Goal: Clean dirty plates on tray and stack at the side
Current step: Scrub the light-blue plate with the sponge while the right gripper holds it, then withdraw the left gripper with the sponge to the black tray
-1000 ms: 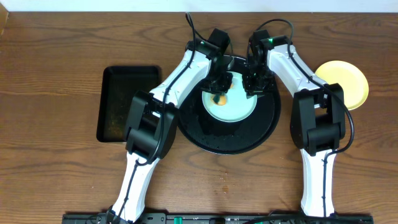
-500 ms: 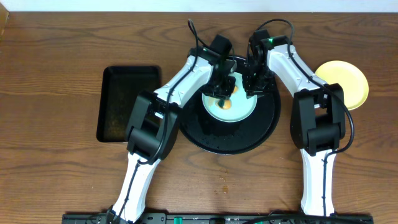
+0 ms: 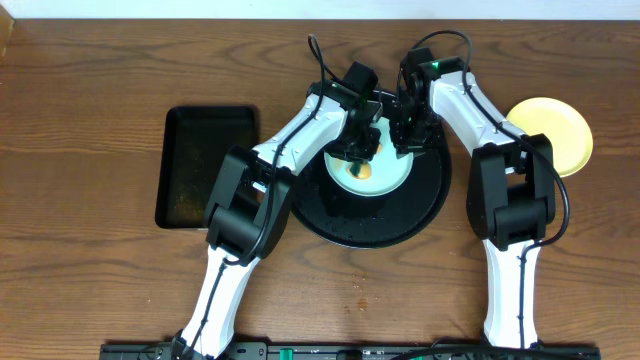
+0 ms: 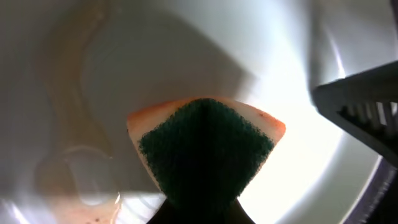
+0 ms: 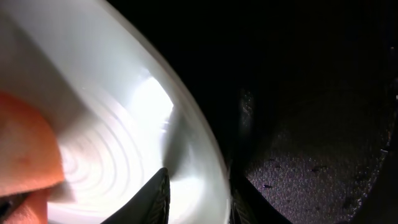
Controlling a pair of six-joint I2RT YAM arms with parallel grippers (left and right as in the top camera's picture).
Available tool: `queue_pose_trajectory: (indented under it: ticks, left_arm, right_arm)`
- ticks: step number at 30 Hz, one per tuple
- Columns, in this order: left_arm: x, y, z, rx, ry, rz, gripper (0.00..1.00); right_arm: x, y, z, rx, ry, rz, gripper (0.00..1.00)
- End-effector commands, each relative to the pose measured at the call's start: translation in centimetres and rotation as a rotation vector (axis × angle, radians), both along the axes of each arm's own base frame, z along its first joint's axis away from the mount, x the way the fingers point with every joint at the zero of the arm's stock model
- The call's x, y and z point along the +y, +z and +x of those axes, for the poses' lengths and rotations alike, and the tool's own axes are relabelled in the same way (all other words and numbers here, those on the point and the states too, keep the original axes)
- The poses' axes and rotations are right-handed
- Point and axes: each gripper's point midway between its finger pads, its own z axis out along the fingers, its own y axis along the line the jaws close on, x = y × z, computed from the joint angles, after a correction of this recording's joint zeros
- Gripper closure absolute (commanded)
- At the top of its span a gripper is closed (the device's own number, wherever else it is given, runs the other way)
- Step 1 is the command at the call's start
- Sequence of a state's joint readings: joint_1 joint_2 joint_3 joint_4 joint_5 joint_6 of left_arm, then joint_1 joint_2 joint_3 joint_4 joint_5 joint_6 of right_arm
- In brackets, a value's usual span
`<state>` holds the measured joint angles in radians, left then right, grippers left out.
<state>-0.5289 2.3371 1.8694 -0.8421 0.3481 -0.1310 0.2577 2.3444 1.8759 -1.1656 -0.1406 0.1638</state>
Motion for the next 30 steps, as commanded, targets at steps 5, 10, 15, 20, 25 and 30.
queue_pose_trajectory:
  ticks: [5, 10, 15, 20, 25, 30]
  left_arm:
    - [3.1, 0.2, 2.1, -0.066, 0.062, 0.095, 0.93]
    - [4.4, 1.4, 3.4, -0.079, 0.099, 0.088, 0.93]
    - [5.0, 5.8, 4.4, -0.154, 0.122, 0.047, 0.93]
    - [5.8, 13.6, 4.5, -0.291, 0.145, -0.01, 0.93]
    - [10.6, 17.0, 3.7, -0.351, 0.22, 0.124, 0.92]
    - [16.2, 14.9, 1.3, -0.209, 0.283, 0.272, 0.91]
  right_arm:
    - [0.1, -2.4, -1.1, 0.05, 0.028, -0.022, 0.7]
    - [0.1, -2.4, -1.1, 0.05, 0.028, -0.022, 0.7]
    - [0.1, -2.4, -1.1, 0.049, 0.028, -0.021, 0.7]
    - [0.1, -2.4, -1.0, 0.043, 0.028, -0.02, 0.71]
    - [0.1, -2.5, -0.9, 0.041, 0.028, -0.019, 0.71]
    - [0.3, -2.8, -1.0, 0.037, 0.031, -0.018, 0.71]
